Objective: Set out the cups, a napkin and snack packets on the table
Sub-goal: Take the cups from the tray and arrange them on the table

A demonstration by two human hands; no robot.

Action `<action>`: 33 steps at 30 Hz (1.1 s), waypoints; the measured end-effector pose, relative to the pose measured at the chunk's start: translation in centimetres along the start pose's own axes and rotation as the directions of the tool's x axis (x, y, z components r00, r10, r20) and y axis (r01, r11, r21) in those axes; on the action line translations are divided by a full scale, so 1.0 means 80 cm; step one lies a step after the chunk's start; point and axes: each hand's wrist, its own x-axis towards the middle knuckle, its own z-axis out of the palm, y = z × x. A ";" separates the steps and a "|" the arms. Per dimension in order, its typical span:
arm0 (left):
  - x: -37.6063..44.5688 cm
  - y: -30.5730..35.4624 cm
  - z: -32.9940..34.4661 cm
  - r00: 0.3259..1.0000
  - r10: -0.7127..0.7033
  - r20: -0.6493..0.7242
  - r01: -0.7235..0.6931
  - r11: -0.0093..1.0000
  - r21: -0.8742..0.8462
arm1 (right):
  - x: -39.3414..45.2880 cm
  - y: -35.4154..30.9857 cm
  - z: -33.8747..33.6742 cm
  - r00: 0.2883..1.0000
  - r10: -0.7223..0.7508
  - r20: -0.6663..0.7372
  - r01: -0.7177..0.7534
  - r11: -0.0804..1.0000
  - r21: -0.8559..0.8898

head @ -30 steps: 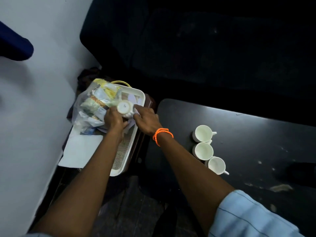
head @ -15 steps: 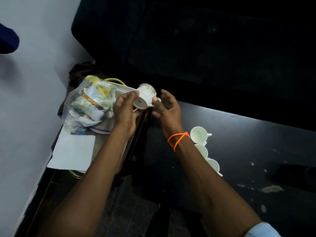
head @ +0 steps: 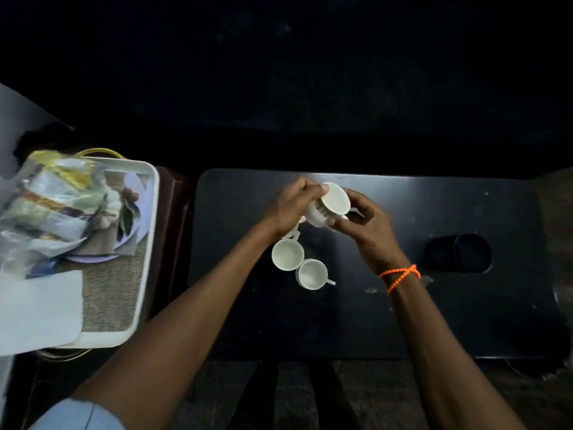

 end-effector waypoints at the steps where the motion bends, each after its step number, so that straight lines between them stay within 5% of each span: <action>1: 0.003 -0.005 0.012 1.000 0.002 0.019 -0.004 0.993 0.116 | -0.008 0.009 -0.009 0.999 -0.005 -0.044 0.003 0.999 -0.054; 3: 0.009 -0.017 0.027 0.996 0.048 0.080 -0.074 0.926 0.369 | -0.021 0.033 -0.018 0.989 -0.005 -0.144 -0.015 0.991 -0.137; 8: 0.021 -0.045 0.041 0.981 0.015 0.195 -0.171 0.549 0.818 | -0.035 0.094 -0.004 0.971 -0.038 -0.236 -0.039 0.948 -0.315; 18: 0.013 -0.072 0.030 0.986 0.090 0.142 -0.165 0.360 0.918 | -0.018 0.123 0.026 0.978 0.012 -0.208 -0.079 0.946 -0.315; 20: 0.003 -0.073 0.032 0.979 0.188 0.085 -0.157 0.412 0.898 | -0.016 0.122 0.026 0.980 0.030 -0.196 -0.093 0.942 -0.321; 22: -0.021 -0.076 0.036 0.933 0.330 -0.144 -0.097 0.614 0.783 | -0.018 0.122 0.026 0.979 0.064 -0.194 -0.121 0.948 -0.294; 24: -0.056 -0.087 0.045 0.782 0.383 -0.491 -0.028 0.809 0.587 | -0.030 0.120 0.028 0.953 0.101 -0.285 -0.177 0.951 -0.254; 27: -0.108 -0.116 0.068 0.578 0.057 -0.814 0.102 0.985 0.141 | -0.063 0.118 0.034 0.860 0.049 -0.509 -0.244 0.914 -0.324; 30: -0.141 -0.143 0.090 0.576 -0.490 -0.654 0.275 0.870 -0.410 | -0.096 0.119 0.046 0.860 0.028 -0.509 -0.250 0.893 -0.375; 33: -0.155 -0.159 0.105 0.677 -0.592 -0.437 0.319 0.771 -0.552 | -0.122 0.125 0.061 0.890 0.054 -0.453 -0.236 0.904 -0.356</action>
